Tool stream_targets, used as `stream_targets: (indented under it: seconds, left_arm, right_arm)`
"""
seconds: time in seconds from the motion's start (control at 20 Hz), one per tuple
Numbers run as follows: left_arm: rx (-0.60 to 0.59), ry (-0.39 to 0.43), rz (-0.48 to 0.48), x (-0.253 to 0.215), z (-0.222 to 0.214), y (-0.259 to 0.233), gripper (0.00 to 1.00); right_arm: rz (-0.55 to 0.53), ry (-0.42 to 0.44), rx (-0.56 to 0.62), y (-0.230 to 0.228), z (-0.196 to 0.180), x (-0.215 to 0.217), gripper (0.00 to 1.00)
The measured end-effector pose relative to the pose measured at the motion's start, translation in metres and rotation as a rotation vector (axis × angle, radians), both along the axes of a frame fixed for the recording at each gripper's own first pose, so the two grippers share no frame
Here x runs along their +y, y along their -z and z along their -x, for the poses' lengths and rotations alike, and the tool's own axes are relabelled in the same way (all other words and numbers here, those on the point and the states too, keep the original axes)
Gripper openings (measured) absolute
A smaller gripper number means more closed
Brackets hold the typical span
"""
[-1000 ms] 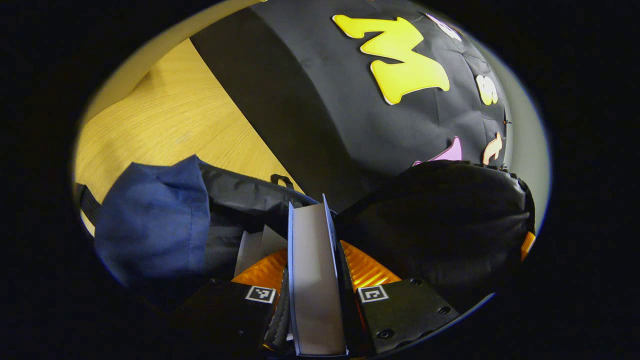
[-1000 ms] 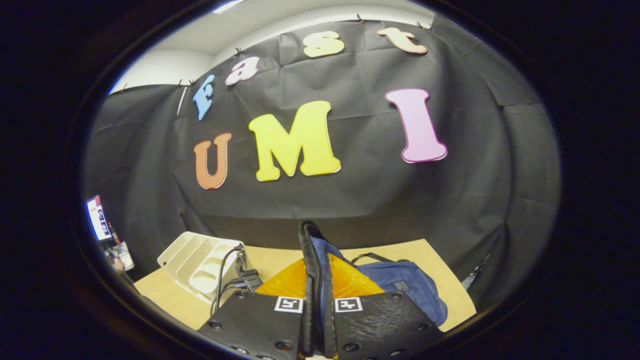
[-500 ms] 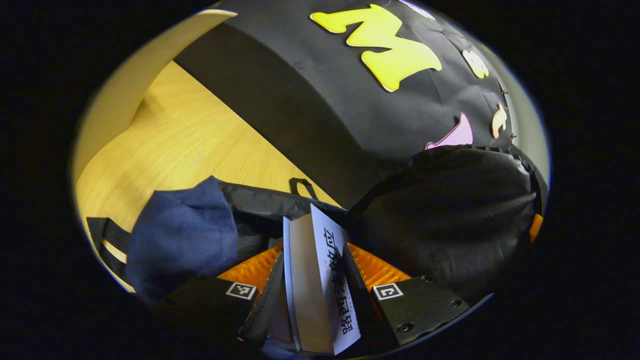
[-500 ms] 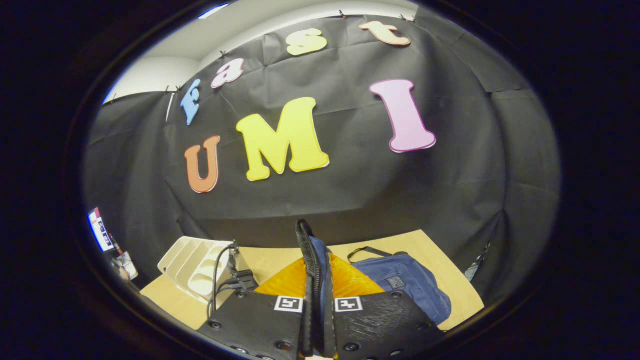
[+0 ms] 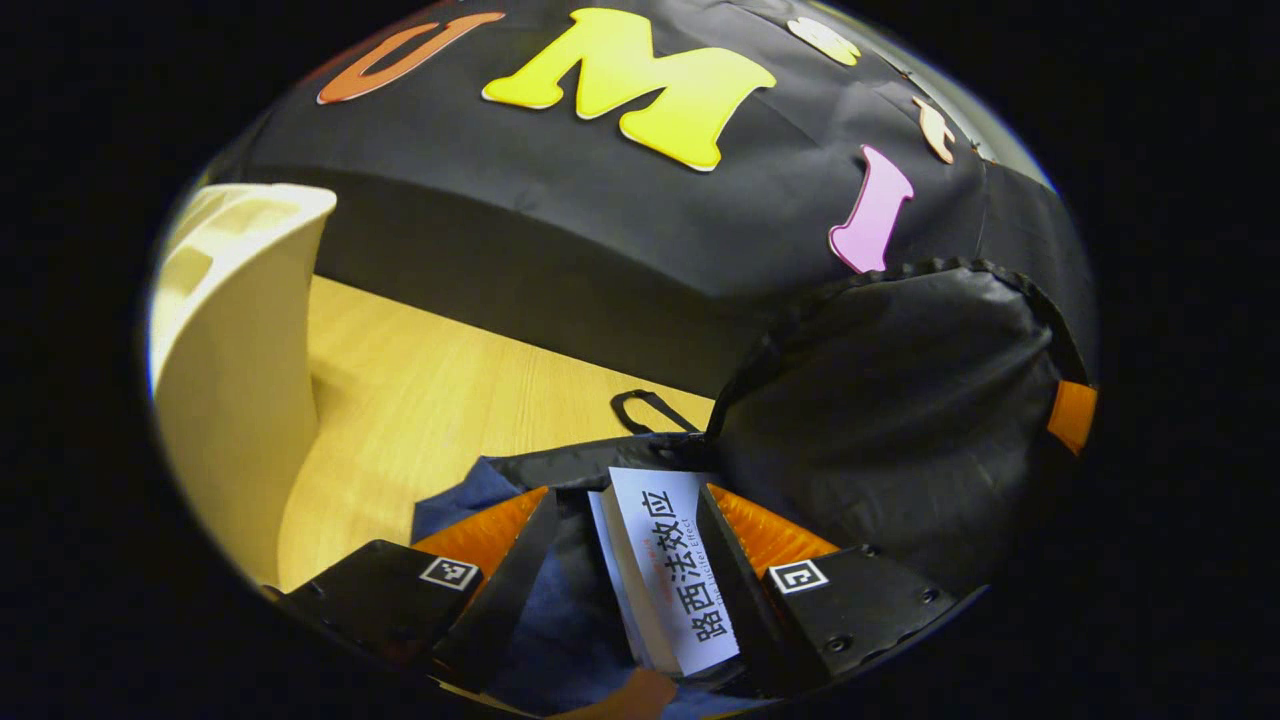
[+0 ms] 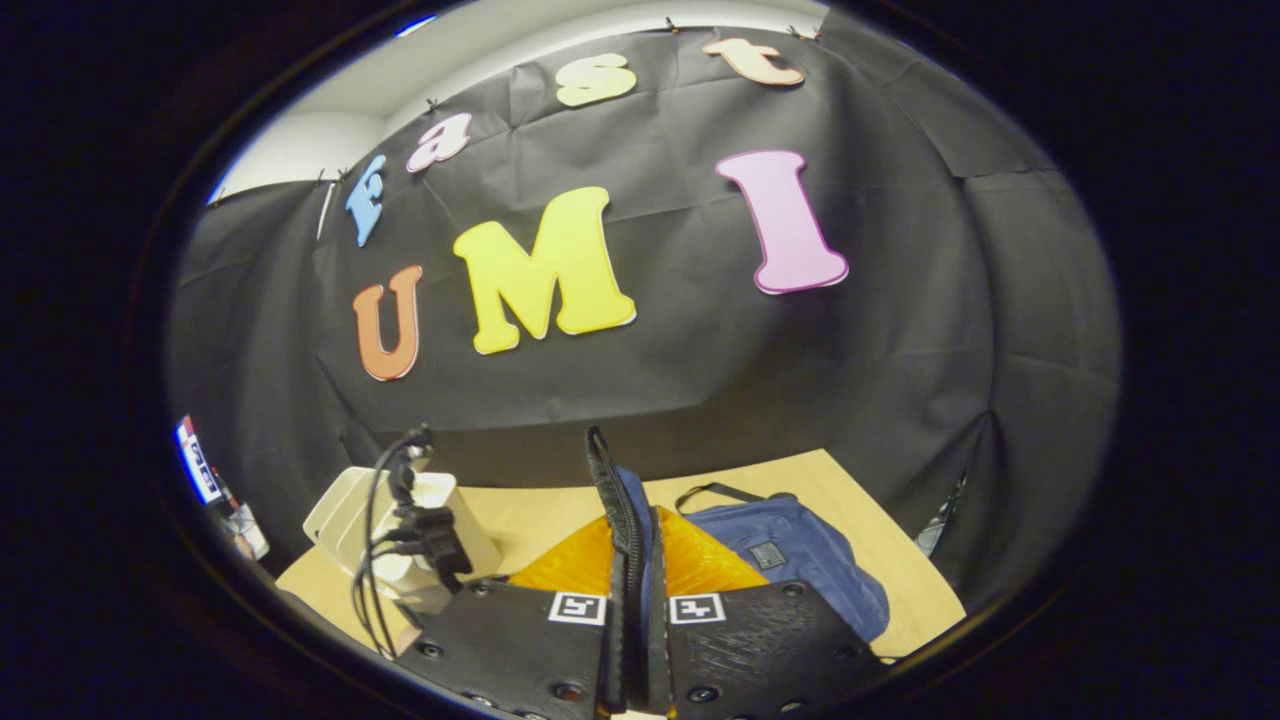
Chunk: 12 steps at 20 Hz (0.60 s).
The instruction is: Open the schoolbag, grab two books from the bookshelf and put them into the schoolbag.
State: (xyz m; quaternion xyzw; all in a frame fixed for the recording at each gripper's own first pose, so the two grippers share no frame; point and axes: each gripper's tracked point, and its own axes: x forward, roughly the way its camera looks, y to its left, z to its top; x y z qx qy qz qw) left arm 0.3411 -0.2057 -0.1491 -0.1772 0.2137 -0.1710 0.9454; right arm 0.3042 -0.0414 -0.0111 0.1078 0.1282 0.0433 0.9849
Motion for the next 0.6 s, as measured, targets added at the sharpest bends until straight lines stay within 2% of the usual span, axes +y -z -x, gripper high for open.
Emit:
stream_targets:
  seconds: [0.2,0.45,0.6]
  left_arm:
    - [-0.108,0.006,-0.028,0.023,0.022,-0.027,0.90]
    - [-0.143,-0.039,-0.115,0.071,0.034,-0.027,0.90]
    - [-0.185,-0.035,-0.133,0.091,0.048,-0.031,0.90]
  right_arm:
    - [0.025,0.044,0.042,0.022,0.000,-0.010,0.08]
    - [0.069,0.068,0.067,0.044,0.006,-0.005,0.10]
    - [0.105,0.082,0.090,0.058,0.009,-0.002,0.14]
